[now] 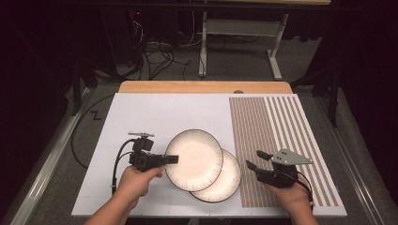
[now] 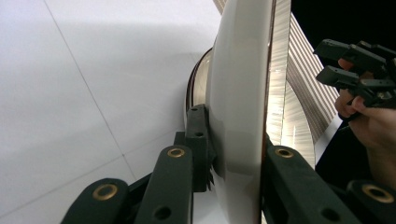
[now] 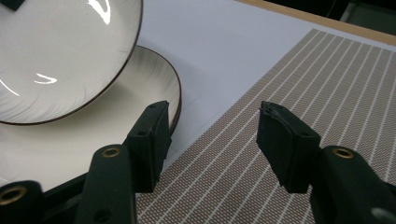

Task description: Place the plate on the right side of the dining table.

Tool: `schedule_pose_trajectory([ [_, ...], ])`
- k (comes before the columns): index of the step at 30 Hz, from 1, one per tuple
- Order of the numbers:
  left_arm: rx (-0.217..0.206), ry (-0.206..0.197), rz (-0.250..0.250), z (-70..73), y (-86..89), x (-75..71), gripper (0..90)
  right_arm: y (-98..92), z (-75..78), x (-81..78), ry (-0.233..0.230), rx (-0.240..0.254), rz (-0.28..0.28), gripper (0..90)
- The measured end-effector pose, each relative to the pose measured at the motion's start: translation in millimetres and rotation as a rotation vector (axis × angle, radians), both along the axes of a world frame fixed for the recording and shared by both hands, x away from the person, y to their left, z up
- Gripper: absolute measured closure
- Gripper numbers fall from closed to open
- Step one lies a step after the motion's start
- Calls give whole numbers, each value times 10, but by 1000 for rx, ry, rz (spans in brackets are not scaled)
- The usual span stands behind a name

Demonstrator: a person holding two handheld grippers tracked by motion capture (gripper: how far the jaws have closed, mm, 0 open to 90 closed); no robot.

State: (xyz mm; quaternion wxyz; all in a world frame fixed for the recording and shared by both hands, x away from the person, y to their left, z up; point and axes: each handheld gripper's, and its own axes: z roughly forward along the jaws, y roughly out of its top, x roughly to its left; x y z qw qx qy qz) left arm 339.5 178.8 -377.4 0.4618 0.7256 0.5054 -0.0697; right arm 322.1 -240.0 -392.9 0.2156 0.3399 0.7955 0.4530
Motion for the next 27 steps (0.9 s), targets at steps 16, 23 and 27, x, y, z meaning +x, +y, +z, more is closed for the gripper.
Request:
schedule_pose_trajectory([
  [16,-69,-244,32,-133,75,-209,782,-290,100,-60,-56,66,-60,316],
  [23,-43,-355,6,-136,57,-274,776,-312,110,-113,-76,83,-76,142],
  [27,-24,-409,2,-120,37,-325,777,-299,132,-133,-119,106,-97,10],
])
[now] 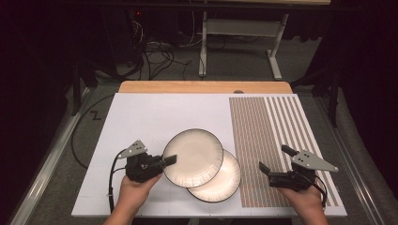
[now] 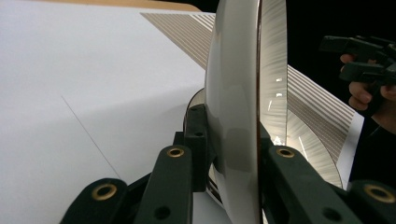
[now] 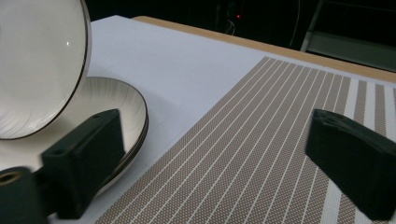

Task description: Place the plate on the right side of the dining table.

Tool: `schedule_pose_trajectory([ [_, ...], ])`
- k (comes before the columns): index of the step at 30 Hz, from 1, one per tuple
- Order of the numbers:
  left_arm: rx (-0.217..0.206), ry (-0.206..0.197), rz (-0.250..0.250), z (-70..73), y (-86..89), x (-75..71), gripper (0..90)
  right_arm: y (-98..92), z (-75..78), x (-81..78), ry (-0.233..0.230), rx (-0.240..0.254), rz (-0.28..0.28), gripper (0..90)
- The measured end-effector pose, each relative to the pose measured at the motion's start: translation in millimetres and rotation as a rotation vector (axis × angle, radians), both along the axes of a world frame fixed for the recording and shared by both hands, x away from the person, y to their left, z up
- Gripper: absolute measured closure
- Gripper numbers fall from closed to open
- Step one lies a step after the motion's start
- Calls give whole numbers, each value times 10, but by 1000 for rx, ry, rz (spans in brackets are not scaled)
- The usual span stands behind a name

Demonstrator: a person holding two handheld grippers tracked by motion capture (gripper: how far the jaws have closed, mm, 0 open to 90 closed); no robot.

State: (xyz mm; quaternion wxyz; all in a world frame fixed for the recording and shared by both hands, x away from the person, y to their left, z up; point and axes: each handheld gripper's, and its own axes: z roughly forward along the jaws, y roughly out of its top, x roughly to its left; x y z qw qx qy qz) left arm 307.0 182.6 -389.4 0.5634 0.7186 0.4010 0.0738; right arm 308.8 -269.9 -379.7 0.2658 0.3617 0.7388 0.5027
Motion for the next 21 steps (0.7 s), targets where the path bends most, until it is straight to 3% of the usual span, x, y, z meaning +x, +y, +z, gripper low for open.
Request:
schedule_pose_trajectory([
  [4,26,-55,5,7,-26,-45,776,-12,5,-9,-17,11,-3,10],
  [13,49,-104,3,23,-40,-84,776,2,4,-6,-36,18,-8,10],
  [21,66,-135,4,36,-54,-110,776,304,-3,28,-10,6,66,13],
])
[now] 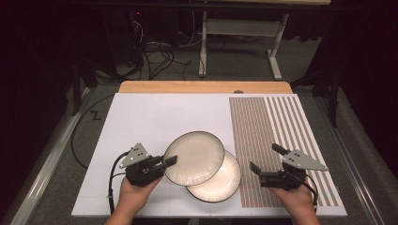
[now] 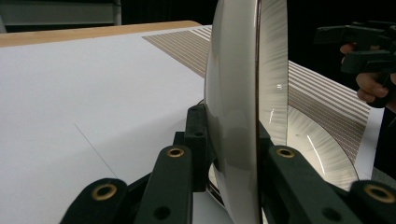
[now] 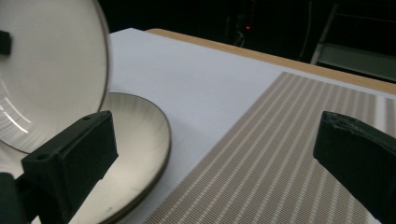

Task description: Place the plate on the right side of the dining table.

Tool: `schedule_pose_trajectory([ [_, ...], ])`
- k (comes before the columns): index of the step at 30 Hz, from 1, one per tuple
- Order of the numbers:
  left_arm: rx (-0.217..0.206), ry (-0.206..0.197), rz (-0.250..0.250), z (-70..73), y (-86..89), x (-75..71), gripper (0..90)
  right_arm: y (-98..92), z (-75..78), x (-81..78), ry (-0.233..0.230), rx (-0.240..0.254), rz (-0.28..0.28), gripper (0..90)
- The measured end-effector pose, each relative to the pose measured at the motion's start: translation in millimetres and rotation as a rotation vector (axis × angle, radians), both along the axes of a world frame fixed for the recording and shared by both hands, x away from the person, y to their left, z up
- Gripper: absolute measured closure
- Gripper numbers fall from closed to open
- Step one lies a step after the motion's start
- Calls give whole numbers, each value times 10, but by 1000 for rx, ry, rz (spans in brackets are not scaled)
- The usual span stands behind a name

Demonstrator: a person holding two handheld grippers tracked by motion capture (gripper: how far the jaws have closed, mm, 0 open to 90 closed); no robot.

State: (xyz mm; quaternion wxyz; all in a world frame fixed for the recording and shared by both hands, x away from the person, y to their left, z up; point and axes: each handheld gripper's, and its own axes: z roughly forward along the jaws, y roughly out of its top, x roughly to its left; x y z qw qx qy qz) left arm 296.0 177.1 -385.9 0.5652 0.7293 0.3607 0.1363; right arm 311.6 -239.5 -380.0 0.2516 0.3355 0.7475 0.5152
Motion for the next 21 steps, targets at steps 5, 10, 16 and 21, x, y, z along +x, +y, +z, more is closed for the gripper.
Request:
schedule_pose_trajectory([
  [5,0,0,-3,-3,5,3,775,287,-43,54,40,-25,83,58],
  [10,0,0,-1,-1,8,-1,775,519,-62,105,63,-13,146,107],
  [16,7,-9,-4,2,9,-10,775,676,-77,209,102,10,174,166],
  [21,12,-14,-5,2,12,-13,775,777,-72,277,139,37,199,333],
])
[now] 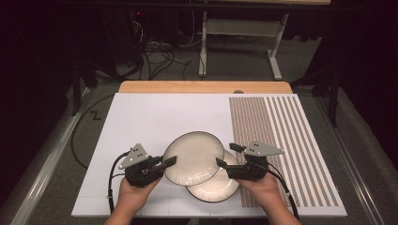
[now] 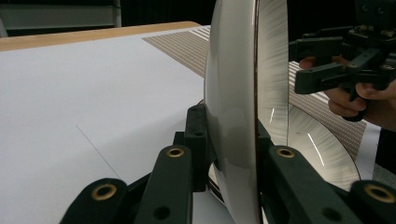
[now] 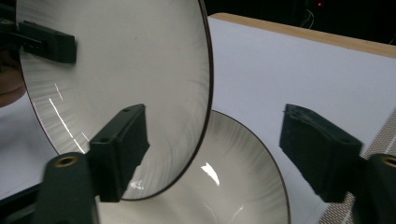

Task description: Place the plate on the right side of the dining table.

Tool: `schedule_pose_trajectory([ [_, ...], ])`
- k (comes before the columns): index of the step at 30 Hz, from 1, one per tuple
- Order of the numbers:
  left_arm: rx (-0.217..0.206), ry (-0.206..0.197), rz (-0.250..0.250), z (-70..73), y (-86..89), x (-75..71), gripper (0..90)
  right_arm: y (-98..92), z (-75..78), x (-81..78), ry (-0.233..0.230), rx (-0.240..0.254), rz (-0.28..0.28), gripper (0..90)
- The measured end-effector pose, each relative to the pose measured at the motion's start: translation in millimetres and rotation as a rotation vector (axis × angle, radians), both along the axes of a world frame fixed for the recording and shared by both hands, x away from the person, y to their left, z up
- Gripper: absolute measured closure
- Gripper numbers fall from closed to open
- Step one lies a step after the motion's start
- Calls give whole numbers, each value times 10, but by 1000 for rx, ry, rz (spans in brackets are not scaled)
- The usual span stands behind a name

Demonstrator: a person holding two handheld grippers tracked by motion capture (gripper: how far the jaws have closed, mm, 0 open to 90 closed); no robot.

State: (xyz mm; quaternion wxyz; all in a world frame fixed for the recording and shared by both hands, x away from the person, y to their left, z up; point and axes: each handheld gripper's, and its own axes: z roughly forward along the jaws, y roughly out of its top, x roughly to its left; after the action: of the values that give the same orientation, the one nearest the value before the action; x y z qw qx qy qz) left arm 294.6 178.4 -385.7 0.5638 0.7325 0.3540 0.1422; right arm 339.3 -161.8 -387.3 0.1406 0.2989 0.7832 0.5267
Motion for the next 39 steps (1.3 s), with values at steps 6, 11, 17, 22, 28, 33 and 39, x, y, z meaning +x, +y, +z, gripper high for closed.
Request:
schedule_pose_trajectory([
  [6,-2,-1,-5,-1,2,4,775,123,-6,30,39,4,35,615],
  [11,-1,-1,-3,-3,1,4,775,100,-11,45,99,44,15,724],
  [17,-3,-4,-6,-3,2,0,776,60,-28,64,139,82,13,818],
  [22,-70,83,-7,-9,28,43,791,9,-30,84,190,124,16,870],
  [28,-104,121,-11,18,-18,71,799,-50,46,40,181,127,14,878],
  [33,-140,164,-17,58,-153,149,799,-185,104,41,182,141,-12,879],
  [39,-131,169,-50,156,-406,326,798,-429,174,67,178,160,-56,879],
])
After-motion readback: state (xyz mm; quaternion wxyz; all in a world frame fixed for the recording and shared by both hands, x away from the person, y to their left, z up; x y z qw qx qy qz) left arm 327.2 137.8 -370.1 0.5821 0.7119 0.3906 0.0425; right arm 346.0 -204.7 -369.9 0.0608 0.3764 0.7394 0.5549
